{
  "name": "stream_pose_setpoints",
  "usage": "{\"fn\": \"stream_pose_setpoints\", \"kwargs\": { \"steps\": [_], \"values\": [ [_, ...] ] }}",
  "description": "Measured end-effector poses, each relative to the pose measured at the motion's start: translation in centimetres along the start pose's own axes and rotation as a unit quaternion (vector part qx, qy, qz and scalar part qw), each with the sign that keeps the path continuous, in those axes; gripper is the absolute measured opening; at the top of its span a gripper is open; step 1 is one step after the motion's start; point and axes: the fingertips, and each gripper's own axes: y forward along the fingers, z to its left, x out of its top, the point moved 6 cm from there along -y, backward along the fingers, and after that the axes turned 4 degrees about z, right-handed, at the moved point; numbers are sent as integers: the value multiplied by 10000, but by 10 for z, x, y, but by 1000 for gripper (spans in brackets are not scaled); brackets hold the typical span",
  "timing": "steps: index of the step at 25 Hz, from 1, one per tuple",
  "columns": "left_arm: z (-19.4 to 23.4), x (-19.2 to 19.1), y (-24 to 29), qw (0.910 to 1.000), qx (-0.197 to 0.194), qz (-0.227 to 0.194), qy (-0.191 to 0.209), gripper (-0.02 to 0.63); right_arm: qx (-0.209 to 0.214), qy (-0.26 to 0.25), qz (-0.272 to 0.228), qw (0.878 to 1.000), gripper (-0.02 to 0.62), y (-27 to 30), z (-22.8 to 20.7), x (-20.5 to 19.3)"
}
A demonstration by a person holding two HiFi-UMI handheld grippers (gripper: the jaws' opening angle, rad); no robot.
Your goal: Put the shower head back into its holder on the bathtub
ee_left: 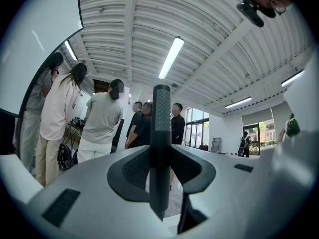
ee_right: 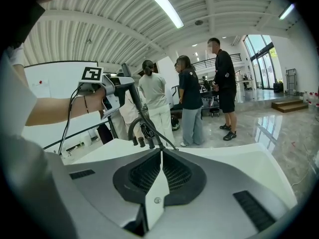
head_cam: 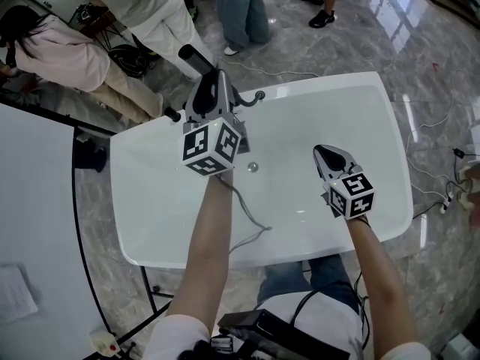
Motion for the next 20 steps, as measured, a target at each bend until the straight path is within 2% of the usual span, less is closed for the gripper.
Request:
{"fn": "stream_pose_setpoints", "kwargs": {
  "steps": [11,20],
  "values": [
    [6,-18,21,9998,-148,158,17,123,-242,111,90,9996,8,3,-1,-10],
    [3,-29,38,9986,-411,253,234,123,-444,128,190,9988,8,0,-1,-17]
  ]
}}
